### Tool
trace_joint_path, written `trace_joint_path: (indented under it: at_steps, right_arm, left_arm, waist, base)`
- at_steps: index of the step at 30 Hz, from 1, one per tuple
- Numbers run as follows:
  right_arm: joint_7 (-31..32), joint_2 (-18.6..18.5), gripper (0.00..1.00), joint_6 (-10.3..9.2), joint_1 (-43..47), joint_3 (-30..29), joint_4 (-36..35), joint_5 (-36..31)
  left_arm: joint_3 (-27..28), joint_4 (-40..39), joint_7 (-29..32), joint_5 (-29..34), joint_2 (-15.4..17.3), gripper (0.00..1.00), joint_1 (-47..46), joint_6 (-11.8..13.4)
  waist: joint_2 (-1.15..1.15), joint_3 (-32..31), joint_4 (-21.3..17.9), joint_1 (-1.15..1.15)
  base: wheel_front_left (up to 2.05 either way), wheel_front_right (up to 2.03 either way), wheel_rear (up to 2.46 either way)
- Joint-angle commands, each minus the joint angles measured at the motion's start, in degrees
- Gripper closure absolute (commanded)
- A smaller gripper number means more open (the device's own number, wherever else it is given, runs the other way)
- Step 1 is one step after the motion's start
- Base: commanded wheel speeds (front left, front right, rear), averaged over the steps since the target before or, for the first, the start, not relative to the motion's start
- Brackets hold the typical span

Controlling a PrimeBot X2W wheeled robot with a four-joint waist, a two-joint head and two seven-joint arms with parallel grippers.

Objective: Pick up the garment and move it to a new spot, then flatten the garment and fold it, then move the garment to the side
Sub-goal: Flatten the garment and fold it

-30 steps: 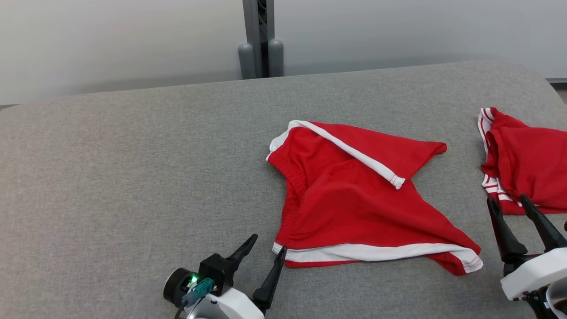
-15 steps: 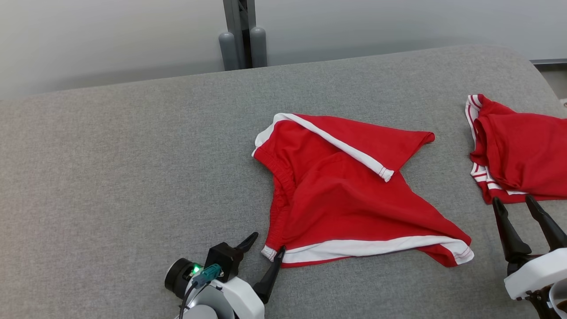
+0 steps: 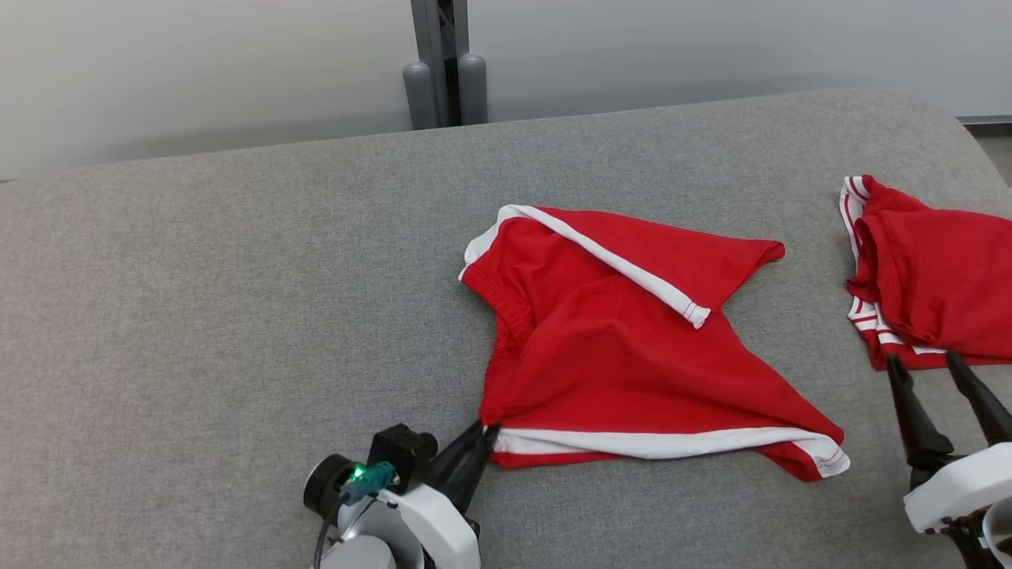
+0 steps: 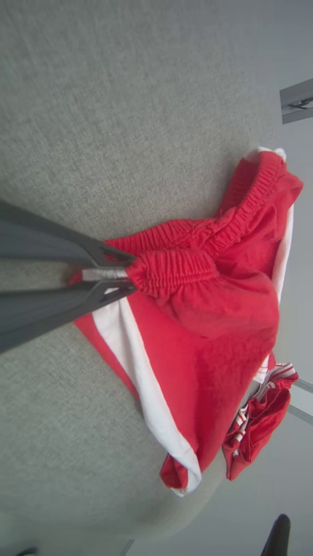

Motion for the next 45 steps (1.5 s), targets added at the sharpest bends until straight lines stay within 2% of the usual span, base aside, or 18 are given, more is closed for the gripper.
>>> trace_joint_path:
  at_steps: [1, 7, 17, 24, 33, 34, 35, 36, 37, 45]
  right_arm:
    - [-0.4, 0.0, 0.00, 0.00, 0.0, -0.8, 0.5, -0.6]
    - [0.3, 4.3, 0.00, 0.01, 1.6, -4.6, 2.0, 2.1]
    - [2.6, 8.1, 0.00, 0.01, 7.3, 0.7, 0.0, 13.4]
    - [4.1, 7.4, 0.00, 0.01, 7.9, 4.0, 1.1, 15.5]
    - [6.0, 7.3, 0.00, 0.01, 7.8, 5.4, 2.6, 17.7]
    - [6.1, 7.1, 0.21, 0.01, 7.7, 5.7, 2.5, 17.9]
    - [6.1, 6.9, 0.66, 0.01, 7.6, 5.9, 2.4, 17.9]
    - [6.1, 6.7, 0.89, 0.01, 7.4, 6.2, 2.3, 17.8]
    - [6.0, 6.1, 1.00, 0.01, 7.1, 6.4, 2.3, 17.1]
    - [4.1, 3.1, 1.00, 0.01, 5.1, 7.4, 0.4, 15.4]
  left_arm:
    - [0.9, -0.8, -0.4, -0.2, 0.4, 1.00, -1.2, 0.3]
    - [4.6, -6.3, -0.4, 0.1, 0.9, 1.00, -0.1, 1.4]
    - [7.5, -10.6, -0.5, 2.5, 1.0, 1.00, 2.4, 1.8]
    - [8.2, -10.7, -0.5, 3.3, 0.9, 1.00, 3.4, 1.4]
    - [8.8, -10.8, -0.5, 3.7, 0.6, 1.00, 4.2, 0.9]
    - [8.8, -10.8, -0.5, 3.8, 0.6, 1.00, 4.3, 0.9]
    - [8.9, -10.8, -0.5, 3.8, 0.6, 1.00, 4.4, 0.9]
    - [8.9, -10.8, -0.5, 3.9, 0.6, 1.00, 4.5, 0.9]
    - [9.0, -10.7, -0.5, 3.9, 0.5, 1.00, 4.6, 0.8]
    - [9.0, -9.7, -0.5, 3.8, 0.5, 1.00, 4.0, 0.5]
  waist:
    - [0.00, 0.0, 0.0, 0.00]
    - [0.00, 0.0, -0.1, 0.00]
    - [0.00, 0.0, 0.0, 0.00]
    - [0.00, -0.5, 0.4, 0.00]
    - [0.00, -1.3, 1.1, 0.00]
    - [0.00, -1.3, 1.1, 0.00]
    - [0.00, -1.4, 1.1, 0.00]
    - [0.00, -1.4, 1.1, 0.00]
    - [0.00, -1.3, 1.1, 0.00]
    - [0.00, -1.4, 1.1, 0.00]
  base:
    - [0.00, 0.00, 0.00]
    - [0.00, 0.00, 0.00]
    - [0.00, 0.00, 0.00]
    - [0.00, 0.00, 0.00]
    - [0.00, 0.00, 0.00]
    - [0.00, 0.00, 0.00]
    - [0.00, 0.00, 0.00]
    - [0.00, 0.00, 0.00]
    - [0.00, 0.00, 0.00]
    - [0.00, 0.00, 0.00]
